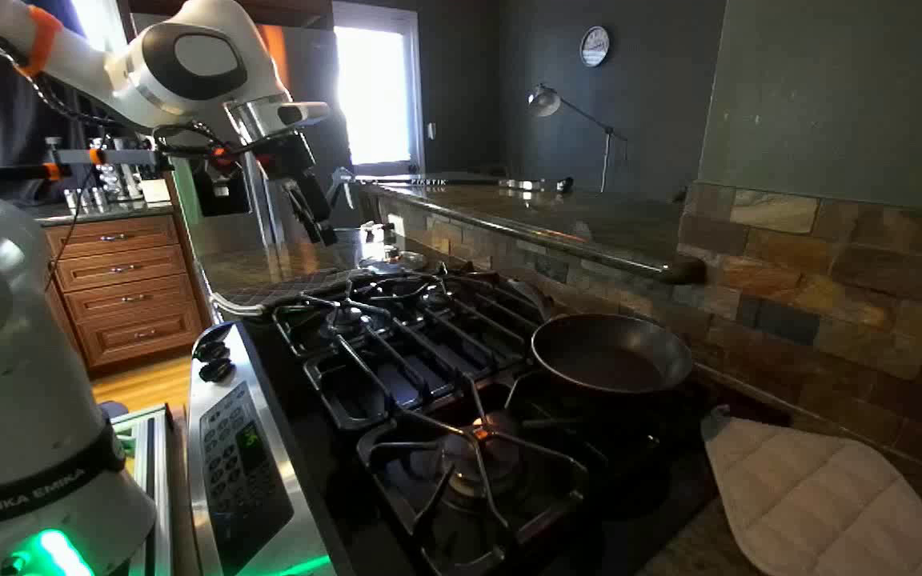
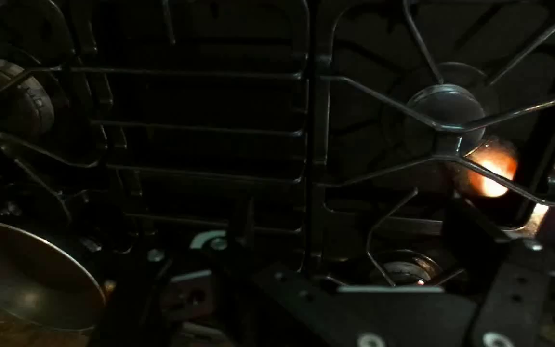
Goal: Move the pan to the bottom right stove plate
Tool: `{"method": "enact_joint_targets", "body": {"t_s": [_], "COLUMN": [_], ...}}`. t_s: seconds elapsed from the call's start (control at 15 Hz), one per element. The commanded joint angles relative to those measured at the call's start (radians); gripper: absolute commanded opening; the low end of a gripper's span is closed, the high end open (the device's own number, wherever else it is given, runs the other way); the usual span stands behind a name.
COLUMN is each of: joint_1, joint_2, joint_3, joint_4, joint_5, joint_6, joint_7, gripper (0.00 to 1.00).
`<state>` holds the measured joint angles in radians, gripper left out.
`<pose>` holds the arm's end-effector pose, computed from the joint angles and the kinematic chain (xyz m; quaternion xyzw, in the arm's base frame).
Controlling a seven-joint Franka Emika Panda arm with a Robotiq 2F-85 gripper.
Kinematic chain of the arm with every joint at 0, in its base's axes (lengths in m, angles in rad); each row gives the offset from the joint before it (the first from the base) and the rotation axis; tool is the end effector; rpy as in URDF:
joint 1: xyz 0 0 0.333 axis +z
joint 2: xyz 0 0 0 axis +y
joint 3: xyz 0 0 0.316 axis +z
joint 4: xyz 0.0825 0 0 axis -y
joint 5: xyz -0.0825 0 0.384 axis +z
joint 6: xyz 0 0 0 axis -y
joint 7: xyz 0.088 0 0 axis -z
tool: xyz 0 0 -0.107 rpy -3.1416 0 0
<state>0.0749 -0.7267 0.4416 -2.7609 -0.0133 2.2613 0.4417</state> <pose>0.3072 0.1632 0.4209 0.9851 0.0030 0.1408 0.0988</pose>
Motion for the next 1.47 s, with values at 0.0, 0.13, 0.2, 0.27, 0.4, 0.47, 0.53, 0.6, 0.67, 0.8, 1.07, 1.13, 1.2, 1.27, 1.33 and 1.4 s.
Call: {"method": "enact_joint_targets", "body": {"t_s": [0.0,0.13,0.2,0.27,0.4,0.47,0.53,0.6,0.67,0.8,1.07,1.13,1.2,1.27,1.33,1.4], "joint_1": [0.019,0.019,0.019,0.003,-0.031,-0.038,-0.043,-0.044,-0.046,-0.030,-0.001,-0.005,-0.007,-0.010,-0.012,-0.016], "joint_2": [0.006,0.007,0.008,0.019,0.043,0.051,0.063,0.079,0.097,0.142,0.251,0.280,0.305,0.338,0.365,0.400], "joint_3": [-0.020,-0.021,-0.021,-0.021,-0.049,-0.078,-0.113,-0.142,-0.175,-0.248,-0.369,-0.382,-0.393,-0.403,-0.410,-0.417], "joint_4": [-0.003,-0.013,-0.013,-0.010,-0.001,-0.001,0.002,0.007,0.019,0.046,0.149,0.180,0.206,0.236,0.260,0.282], "joint_5": [-0.019,-0.019,-0.019,-0.029,-0.063,-0.083,-0.104,-0.117,-0.134,-0.149,-0.128,-0.137,-0.143,-0.151,-0.153,-0.154], "joint_6": [-0.003,-0.003,-0.003,0.002,0.028,0.055,0.078,0.101,0.110,0.132,0.077,0.067,0.054,0.042,0.039,0.044], "joint_7": [0.014,0.014,0.014,0.019,-0.007,-0.043,-0.094,-0.140,-0.199,-0.341,-0.595,-0.635,-0.671,-0.707,-0.735,-0.757], "gripper": [1.00,1.00,1.00,1.00,1.00,1.00,1.00,1.00,1.00,1.00,1.00,1.00,1.00,1.00,1.00,1.00]}}
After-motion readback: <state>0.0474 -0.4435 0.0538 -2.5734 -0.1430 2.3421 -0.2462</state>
